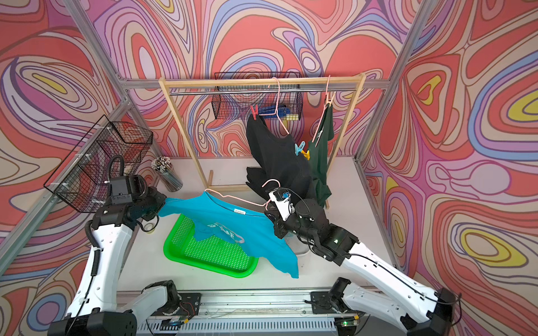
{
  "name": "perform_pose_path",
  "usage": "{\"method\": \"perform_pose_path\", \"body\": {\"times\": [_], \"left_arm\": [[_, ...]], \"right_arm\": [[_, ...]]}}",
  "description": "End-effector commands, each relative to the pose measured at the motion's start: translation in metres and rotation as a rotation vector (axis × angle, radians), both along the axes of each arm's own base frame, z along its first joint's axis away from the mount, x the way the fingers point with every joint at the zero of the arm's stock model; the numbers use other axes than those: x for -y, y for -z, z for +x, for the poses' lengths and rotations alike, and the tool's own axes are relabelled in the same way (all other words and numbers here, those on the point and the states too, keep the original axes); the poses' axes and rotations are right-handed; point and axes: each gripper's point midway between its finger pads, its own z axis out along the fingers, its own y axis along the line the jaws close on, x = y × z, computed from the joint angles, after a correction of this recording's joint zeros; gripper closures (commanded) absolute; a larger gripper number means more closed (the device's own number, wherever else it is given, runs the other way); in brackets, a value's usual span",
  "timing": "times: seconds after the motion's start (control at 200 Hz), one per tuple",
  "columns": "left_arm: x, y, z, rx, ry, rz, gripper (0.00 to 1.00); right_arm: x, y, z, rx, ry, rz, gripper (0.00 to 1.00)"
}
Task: Remove the clothespins securing t-shirts to the hanger
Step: Remove the T-shirt from the hanger.
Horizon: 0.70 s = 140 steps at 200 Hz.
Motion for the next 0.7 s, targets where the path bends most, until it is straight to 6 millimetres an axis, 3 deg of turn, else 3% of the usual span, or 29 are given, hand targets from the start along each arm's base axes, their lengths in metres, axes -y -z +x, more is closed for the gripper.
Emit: {"method": "perform_pose_path", "body": {"times": [0.0,0.275,0.551,0.696], "left_arm": [[-0.014,-0.004,-0.003,0.028,-0.029,0.052,1.00],[0.005,-0.006,-0.016,0.046,0.094,0.050,1.00],[0.051,0.006,-0.023,0.078,0.278,-0.130,1.00],[0.057,0.007,-0.031,0.039,0.308,-0.110,1.00]], "right_arm": [[0.007,-0.009,0.009,0.033,0.058,0.028,1.00],[-0.025,-0.028,0.023,0.055,-0.010,0.095,1.00],[-0.061,-0.044,0.039,0.057,-0.082,0.179,1.00],[-0.076,-0.050,0.049,0.058,-0.099,0.202,1.00]]}}
